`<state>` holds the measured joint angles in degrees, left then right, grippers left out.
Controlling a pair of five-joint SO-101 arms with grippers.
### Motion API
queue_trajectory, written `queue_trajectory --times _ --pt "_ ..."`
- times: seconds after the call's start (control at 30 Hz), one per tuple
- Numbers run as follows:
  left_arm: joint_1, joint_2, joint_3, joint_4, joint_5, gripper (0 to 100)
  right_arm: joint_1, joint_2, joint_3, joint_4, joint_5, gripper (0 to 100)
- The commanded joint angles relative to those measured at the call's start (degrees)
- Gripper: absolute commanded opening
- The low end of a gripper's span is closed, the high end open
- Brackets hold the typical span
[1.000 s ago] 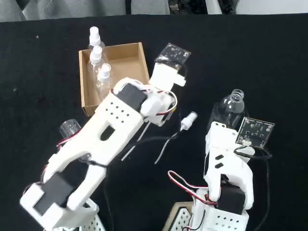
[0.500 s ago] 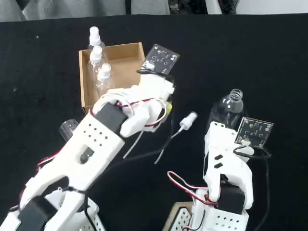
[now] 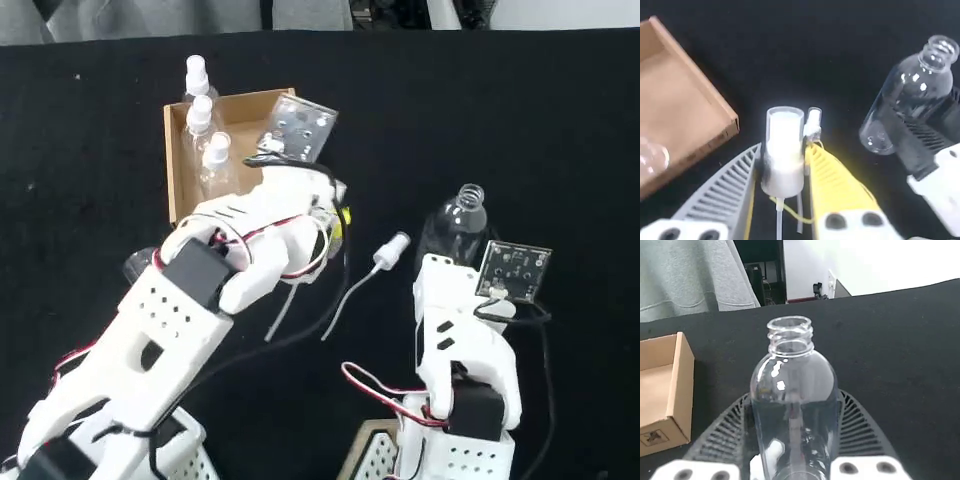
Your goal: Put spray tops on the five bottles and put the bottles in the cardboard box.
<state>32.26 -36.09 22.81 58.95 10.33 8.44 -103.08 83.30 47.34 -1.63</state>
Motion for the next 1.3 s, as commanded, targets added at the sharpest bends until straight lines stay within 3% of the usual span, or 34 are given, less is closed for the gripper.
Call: queue_trajectory --times 0.0,0.17,0.47,0.67,0.87,1.0,1.27 --pt "-0.66 -3.69 -0.92 -1.05 4.40 3 -1.23 -5.49 -0.57 -1.93 -0.09 7.7" --pt "-2.42 -4.40 -1.01 -1.05 5.71 3 -4.13 -5.49 -0.48 -1.93 -0.09 7.8" --pt "-12.18 -4.48 2.59 -8.70 14.51 3 -5.89 -5.49 -0.31 -1.93 -0.09 7.8" --pt "-13.76 -4.48 2.33 -8.79 19.34 3 -6.07 -5.49 0.31 -2.02 0.00 8.0" --pt "-15.78 -5.19 2.15 -9.14 22.95 3 -10.99 -5.49 1.80 -3.16 1.67 7.8" --pt "-15.96 -10.29 2.86 -8.79 22.95 3 -13.36 -5.49 3.12 -3.16 6.59 7.8" --pt "-15.96 -20.66 10.24 -14.15 22.95 3 -16.53 -5.49 3.91 -3.08 7.65 7.8"
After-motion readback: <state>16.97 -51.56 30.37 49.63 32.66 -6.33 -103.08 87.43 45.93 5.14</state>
